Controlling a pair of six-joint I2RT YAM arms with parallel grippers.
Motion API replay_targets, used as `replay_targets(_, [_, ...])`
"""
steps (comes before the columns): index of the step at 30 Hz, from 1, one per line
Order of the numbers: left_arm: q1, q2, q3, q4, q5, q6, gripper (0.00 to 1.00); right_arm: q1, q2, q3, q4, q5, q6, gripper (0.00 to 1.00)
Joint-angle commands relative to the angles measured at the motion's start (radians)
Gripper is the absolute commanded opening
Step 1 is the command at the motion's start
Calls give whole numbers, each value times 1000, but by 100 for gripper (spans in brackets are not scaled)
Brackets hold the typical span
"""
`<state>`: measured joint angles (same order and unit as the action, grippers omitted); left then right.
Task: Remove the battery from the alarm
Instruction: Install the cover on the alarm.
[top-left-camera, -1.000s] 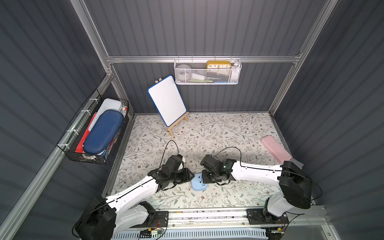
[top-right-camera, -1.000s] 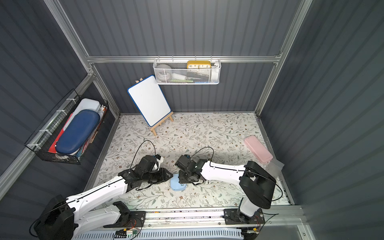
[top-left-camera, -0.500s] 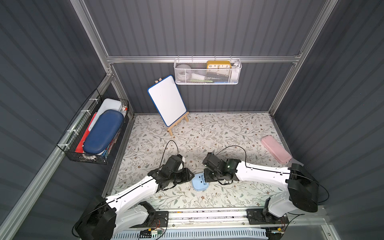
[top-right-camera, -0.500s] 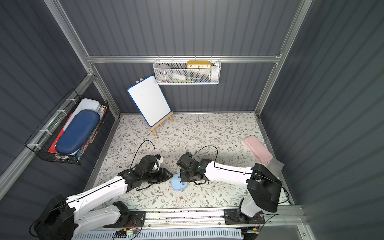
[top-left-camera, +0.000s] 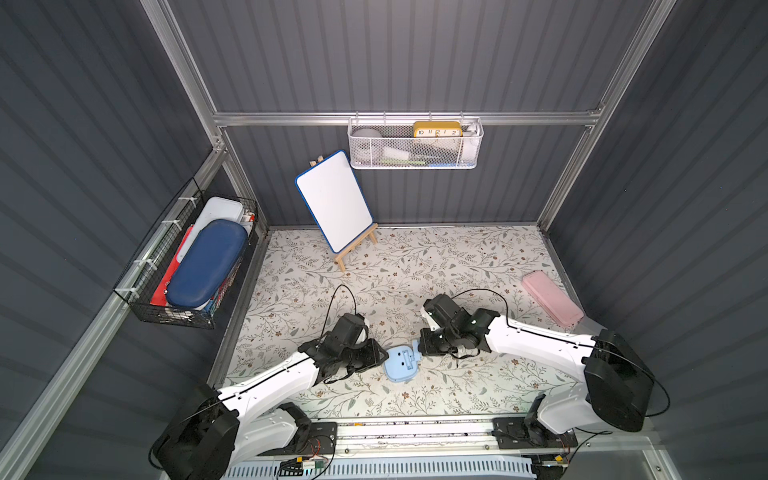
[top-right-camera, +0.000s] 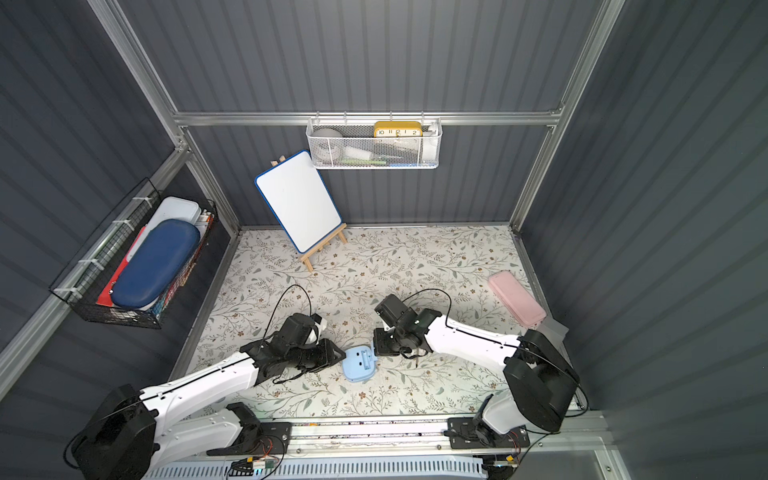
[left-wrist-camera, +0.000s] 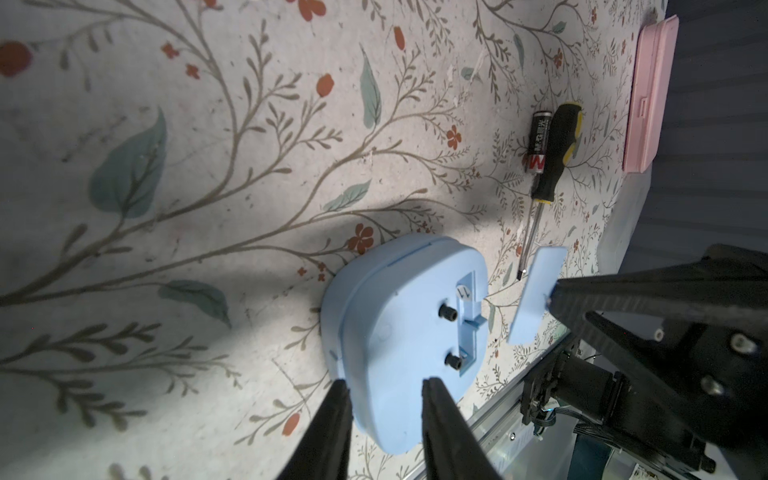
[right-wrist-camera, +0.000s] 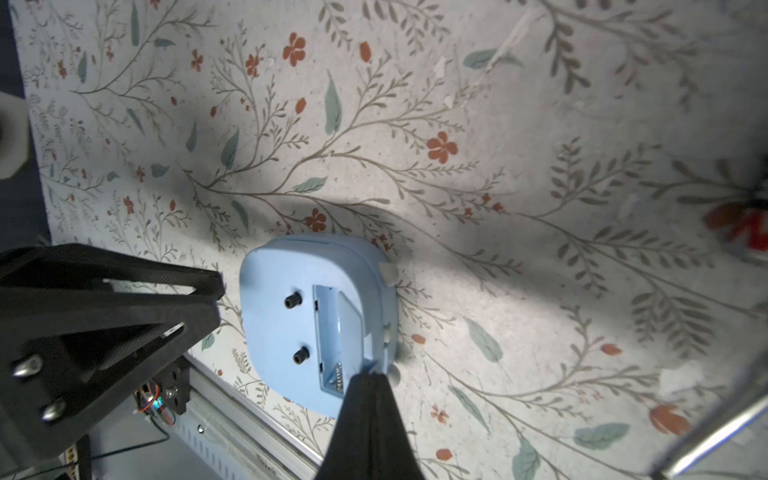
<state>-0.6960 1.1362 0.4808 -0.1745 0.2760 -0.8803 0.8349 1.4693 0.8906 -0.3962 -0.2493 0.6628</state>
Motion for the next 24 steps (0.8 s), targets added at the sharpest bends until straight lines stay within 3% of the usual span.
replay_targets(1, [-7,7,-17,23,-3,-41,34,2,10,-4,17,-115,-50,0])
replay_targets(16, [-7,140,12,144,40,-28,28,3,33,-51,55,-127,-63,0])
replay_targets(24, [-7,169,40,147,28,-12,28,-5,5,-80,66,-87,6,0])
